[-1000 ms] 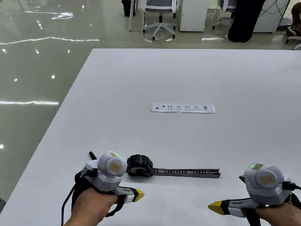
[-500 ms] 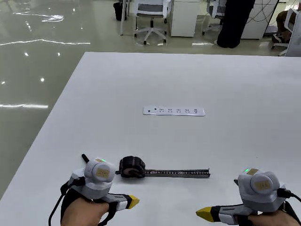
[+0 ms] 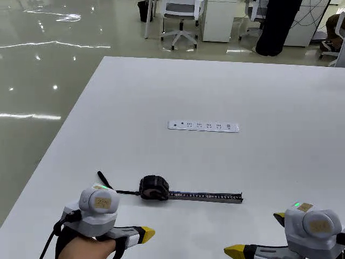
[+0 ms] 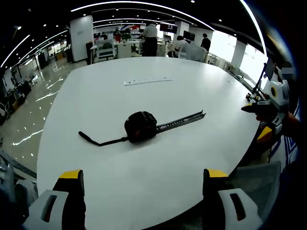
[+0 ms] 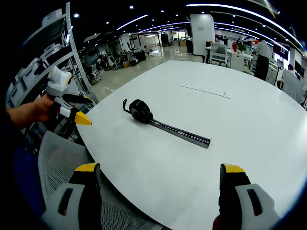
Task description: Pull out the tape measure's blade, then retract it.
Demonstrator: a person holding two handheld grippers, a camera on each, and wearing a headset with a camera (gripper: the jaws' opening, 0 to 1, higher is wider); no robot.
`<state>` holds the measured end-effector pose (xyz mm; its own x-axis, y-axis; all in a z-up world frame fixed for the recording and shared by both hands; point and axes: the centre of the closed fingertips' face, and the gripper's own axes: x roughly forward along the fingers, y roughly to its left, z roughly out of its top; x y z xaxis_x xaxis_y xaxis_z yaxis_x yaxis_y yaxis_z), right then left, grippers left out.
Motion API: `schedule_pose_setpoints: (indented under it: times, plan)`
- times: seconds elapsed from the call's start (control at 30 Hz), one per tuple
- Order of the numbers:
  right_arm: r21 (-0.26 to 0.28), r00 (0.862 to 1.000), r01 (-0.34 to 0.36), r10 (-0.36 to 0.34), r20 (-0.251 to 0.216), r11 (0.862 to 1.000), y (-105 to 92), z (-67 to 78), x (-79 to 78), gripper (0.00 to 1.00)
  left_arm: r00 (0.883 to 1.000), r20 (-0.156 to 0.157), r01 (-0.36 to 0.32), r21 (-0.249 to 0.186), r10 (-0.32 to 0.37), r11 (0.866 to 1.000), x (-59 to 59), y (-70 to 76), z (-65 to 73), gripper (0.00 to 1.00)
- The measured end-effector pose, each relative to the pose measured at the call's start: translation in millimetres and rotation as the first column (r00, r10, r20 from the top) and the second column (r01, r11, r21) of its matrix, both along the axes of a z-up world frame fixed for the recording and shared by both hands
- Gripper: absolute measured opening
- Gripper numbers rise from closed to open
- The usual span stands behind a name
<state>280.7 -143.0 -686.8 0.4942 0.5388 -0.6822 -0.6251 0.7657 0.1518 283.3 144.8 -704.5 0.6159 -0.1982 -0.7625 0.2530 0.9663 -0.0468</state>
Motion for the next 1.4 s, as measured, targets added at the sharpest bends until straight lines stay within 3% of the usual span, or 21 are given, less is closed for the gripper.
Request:
schedule_pose_setpoints:
  times: [0.4, 0.63, 0.8, 0.93, 1.4]
  plan:
    - [0.035, 1.0, 0.027, -0.026, -0.003, 0.999, -11.3, 18.8, -20.4, 1.0, 0.999, 0.01, -0.053, -0.009, 0.053, 0.999, -29.7, 3.6, 14.3, 1.0]
    - [0.033, 1.0, 0.007, -0.007, -0.001, 0.999, -5.5, 25.5, -29.4, 1.0, 0.996, 0.006, -0.084, -0.001, 0.084, 0.996, -38.4, 6.5, 18.5, 1.0]
    - [0.03, 1.0, -0.003, 0.003, -0.005, 1.0, -4.5, 24.0, -30.8, 1.0, 0.996, -0.007, -0.094, 0.006, 0.094, 0.996, -40.0, 4.5, 15.3, 1.0]
    - [0.025, 1.0, -0.006, 0.006, -0.005, 1.0, -6.5, 23.2, -27.8, 1.0, 0.993, -0.012, -0.115, -0.015, 0.115, 0.993, -36.6, 1.7, 14.8, 1.0]
    - [0.015, 1.0, -0.026, 0.026, -0.015, 1.0, -8.3, 21.0, -22.7, 1.0, 0.993, -0.004, -0.121, -0.036, 0.121, 0.992, -23.4, -11.1, 15.8, 1.0]
